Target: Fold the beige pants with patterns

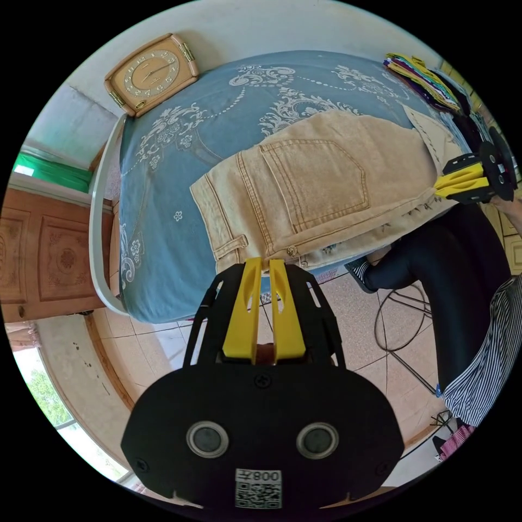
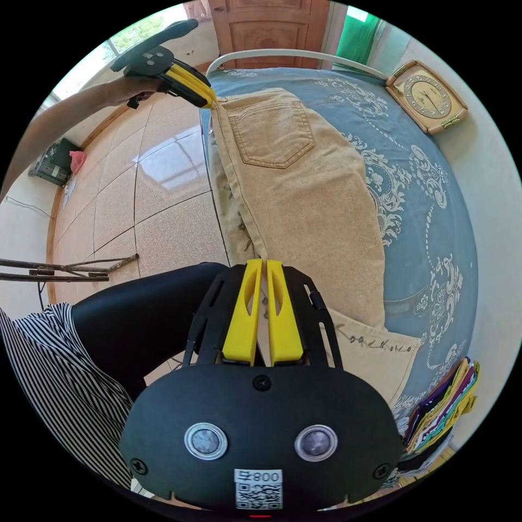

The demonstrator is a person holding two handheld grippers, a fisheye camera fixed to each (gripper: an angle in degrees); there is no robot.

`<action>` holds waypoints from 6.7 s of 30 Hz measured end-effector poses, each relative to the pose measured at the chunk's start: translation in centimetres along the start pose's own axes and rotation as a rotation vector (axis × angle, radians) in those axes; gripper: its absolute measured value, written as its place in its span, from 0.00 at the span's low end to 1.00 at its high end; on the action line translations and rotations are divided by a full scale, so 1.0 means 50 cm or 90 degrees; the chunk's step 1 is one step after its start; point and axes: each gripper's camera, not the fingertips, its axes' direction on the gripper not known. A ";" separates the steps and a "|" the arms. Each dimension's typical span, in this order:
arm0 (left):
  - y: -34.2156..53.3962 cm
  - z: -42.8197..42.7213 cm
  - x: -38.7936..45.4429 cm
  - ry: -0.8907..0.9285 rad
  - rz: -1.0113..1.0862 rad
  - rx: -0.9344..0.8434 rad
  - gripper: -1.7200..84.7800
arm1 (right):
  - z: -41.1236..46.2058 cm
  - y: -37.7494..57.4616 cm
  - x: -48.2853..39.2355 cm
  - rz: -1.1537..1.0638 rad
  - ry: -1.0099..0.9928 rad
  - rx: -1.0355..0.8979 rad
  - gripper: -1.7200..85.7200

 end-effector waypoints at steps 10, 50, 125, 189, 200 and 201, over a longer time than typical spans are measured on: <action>0.086 0.092 -0.029 0.028 -0.034 0.005 0.03 | 0.043 0.048 -0.015 -0.007 -0.015 -0.016 0.04; 0.260 0.317 -0.073 0.270 -0.247 0.166 0.03 | -0.066 0.122 0.077 0.008 -0.044 -0.018 0.04; -0.512 0.133 0.697 0.393 0.185 0.173 0.04 | -1.445 0.350 0.681 0.535 -0.148 0.261 0.08; -1.276 -0.110 1.282 0.477 0.389 0.106 0.03 | -1.899 1.226 0.007 0.798 -0.454 0.477 0.08; -1.330 -0.065 1.415 0.323 0.445 0.034 0.04 | -1.889 1.257 -0.042 0.827 -0.448 0.442 0.08; -1.332 -0.063 1.420 0.319 0.447 0.030 0.05 | -1.887 1.259 -0.042 0.831 -0.450 0.441 0.08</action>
